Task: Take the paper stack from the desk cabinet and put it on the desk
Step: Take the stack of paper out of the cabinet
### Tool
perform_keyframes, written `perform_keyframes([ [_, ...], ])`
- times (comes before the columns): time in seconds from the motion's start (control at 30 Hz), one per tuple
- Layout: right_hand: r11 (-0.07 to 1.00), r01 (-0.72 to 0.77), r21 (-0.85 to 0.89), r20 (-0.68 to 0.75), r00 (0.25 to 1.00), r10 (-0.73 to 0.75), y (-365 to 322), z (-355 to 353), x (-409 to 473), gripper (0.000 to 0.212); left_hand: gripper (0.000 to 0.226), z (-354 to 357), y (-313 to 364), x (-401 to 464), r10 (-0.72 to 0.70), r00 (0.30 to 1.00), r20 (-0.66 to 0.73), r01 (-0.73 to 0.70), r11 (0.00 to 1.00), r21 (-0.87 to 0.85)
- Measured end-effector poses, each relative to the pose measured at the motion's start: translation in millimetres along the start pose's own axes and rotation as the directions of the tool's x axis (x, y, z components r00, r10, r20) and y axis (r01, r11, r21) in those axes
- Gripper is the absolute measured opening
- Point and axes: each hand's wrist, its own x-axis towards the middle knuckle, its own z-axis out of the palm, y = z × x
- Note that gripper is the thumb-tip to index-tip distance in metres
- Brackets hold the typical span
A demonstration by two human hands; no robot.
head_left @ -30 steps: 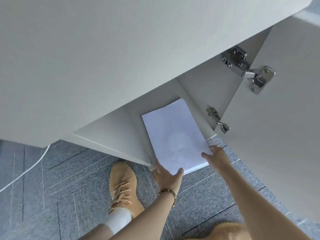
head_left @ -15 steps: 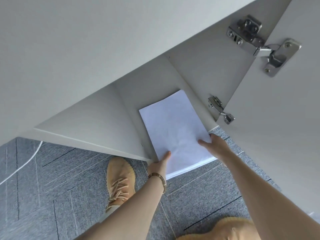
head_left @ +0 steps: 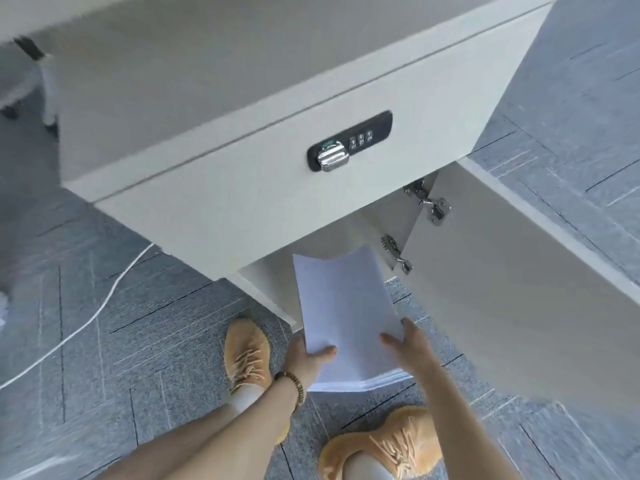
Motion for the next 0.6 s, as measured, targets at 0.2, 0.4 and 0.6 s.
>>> perform_keyframes([
  [0.2, 0.999, 0.027, 0.031, -0.12, 0.992, -0.023, -23.8, -44.4, -153.6, 0.04, 0.023, -27.7, 38.4, -128.0, 0.029, 0.993, 0.112, -0.029, 1.0, 0.001],
  [0.4, 0.995, 0.097, 0.036, -0.316, 0.945, -0.081, -44.9, -79.2, -288.8, 0.038, 0.045, -54.3, 67.3, -244.6, 0.14, 0.975, 0.173, -0.131, 0.989, -0.064],
  [0.6, 0.967, 0.238, 0.097, -0.455, 0.874, -0.169, -58.0, -81.5, -415.3, 0.031, 0.053, -99.8, 72.4, -341.8, 0.301, 0.921, 0.246, -0.272, 0.951, -0.147],
])
